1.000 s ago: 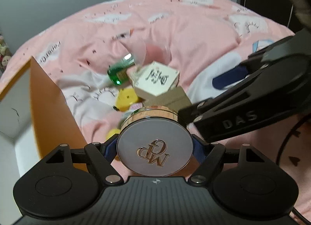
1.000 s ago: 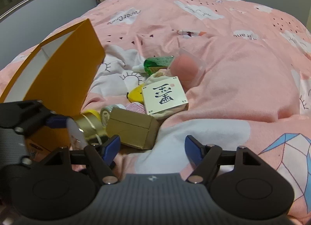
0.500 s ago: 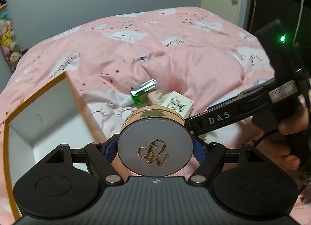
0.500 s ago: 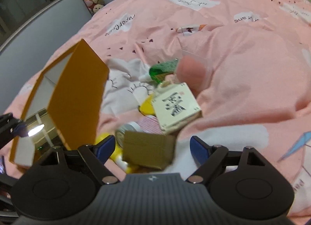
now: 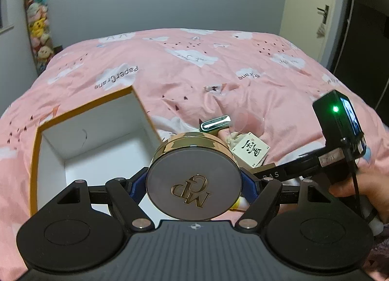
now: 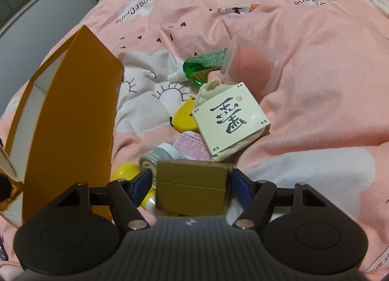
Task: Organize rigid objects
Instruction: 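Grasp the small gold cube box with the right tool while the left tool lifts the compact, then carry the compact in the left tool and the gold cube in the right tool over the orange box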
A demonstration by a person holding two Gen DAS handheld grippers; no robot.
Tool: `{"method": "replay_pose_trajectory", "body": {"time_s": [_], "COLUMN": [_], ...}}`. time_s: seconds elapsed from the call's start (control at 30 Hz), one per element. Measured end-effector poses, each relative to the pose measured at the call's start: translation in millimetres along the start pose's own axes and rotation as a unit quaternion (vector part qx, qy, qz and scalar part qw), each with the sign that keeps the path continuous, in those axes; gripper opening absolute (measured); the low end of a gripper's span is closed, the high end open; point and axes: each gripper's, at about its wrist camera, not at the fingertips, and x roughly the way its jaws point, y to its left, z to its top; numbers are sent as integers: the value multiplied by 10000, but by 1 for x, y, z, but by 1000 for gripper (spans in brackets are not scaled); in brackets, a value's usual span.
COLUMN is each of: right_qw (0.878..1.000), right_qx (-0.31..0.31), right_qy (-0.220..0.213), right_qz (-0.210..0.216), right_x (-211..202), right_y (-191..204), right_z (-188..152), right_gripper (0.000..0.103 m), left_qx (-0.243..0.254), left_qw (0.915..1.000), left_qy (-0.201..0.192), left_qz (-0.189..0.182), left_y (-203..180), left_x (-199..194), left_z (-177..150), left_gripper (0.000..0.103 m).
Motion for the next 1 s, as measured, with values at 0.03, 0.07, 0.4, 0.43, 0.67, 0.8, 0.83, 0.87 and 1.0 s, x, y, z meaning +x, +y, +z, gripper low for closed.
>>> {"method": "replay_pose_trajectory", "body": {"time_s": [0.03,0.07,0.4,0.43,0.67,0.8,0.83,0.87,1.0], "right_qw": [10000,9999,9971,9957,9770,9669,9647,9621,9513], "right_qx": [-29,-71,-464,-569,-1533,-1924,-2023,-2140,-2658], "right_qy": [-1,-3,-604,-731,-1364,-1347,-1296,-1237,-888], "right_qz": [-64,-87,-62,-32,578,992,1083,1150,1287], "right_x": [1,1,-47,-56,-108,-110,-107,-103,-81], "right_y": [0,1,24,30,87,128,137,146,177], "right_z": [0,-1,2,4,25,39,42,43,46], "right_gripper": [66,66,63,63,63,63,63,63,62], "left_qx": [-41,-63,-239,-237,-208,-274,-201,-112,604], "left_qw": [10000,10000,9993,9992,9991,9993,9995,9995,9935], "left_qy": [-8,-16,-159,-178,-152,92,200,297,929], "left_qz": [22,47,230,250,351,222,127,52,-268], "left_y": [2,4,25,27,45,64,70,75,93], "left_x": [-1,-1,-17,-19,-29,-28,-27,-26,-12], "left_z": [-1,-3,-13,-13,-19,-22,-21,-20,-17], "left_gripper": [88,88,88,88,88,88,88,88,88]}}
